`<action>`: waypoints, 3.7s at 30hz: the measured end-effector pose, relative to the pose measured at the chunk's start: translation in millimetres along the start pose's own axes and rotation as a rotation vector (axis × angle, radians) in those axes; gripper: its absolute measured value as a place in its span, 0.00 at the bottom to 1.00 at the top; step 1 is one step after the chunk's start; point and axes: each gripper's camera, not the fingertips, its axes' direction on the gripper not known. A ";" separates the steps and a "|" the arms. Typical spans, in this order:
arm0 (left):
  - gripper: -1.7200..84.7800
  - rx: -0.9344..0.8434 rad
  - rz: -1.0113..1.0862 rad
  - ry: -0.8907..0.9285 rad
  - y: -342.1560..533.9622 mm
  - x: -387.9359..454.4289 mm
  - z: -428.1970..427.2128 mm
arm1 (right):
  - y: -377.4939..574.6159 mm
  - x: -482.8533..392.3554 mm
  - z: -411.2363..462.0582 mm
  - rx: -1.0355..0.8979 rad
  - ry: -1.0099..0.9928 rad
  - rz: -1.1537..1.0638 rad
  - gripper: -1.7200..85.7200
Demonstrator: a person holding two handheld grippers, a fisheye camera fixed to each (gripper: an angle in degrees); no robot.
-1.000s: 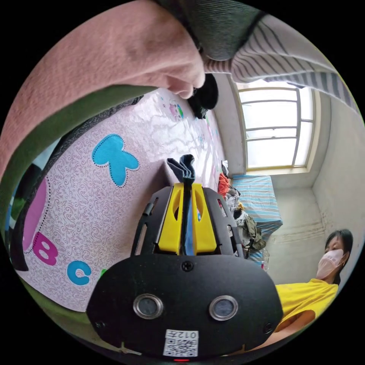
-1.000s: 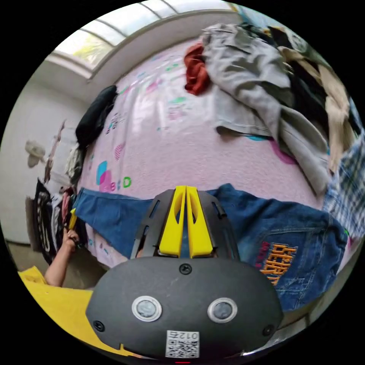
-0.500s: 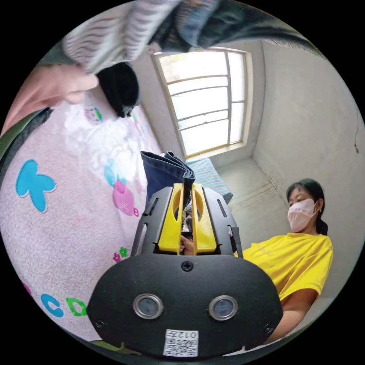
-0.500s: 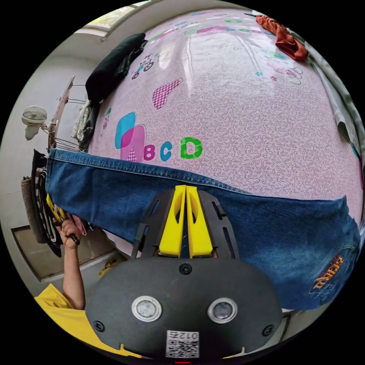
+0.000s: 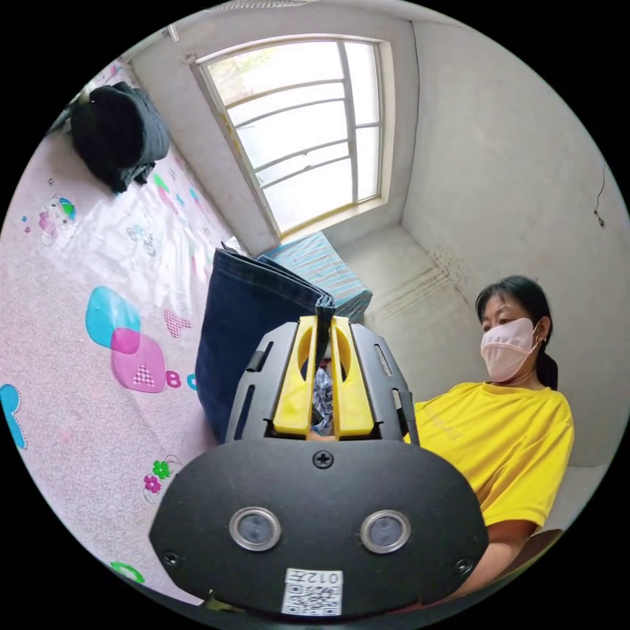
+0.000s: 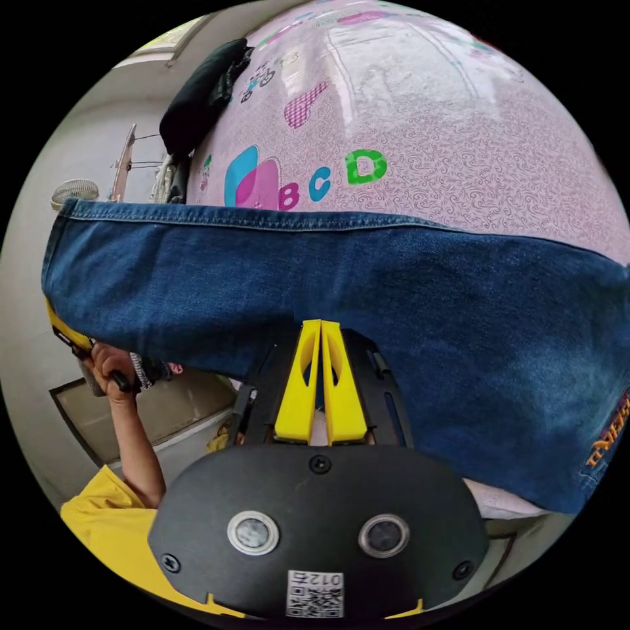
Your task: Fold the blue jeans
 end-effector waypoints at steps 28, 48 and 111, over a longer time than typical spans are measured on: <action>0.04 -0.689 -0.069 -0.031 160.7 5.2 391.2 | 189.0 228.6 -247.5 0.404 -0.336 0.404 0.03; 0.17 -0.823 0.032 -0.317 191.4 38.0 470.4 | 140.5 235.6 -277.1 0.241 -0.244 0.260 0.09; 0.02 -0.957 0.365 -1.246 128.7 75.1 478.8 | 79.0 1.5 121.0 0.130 0.534 -0.622 0.02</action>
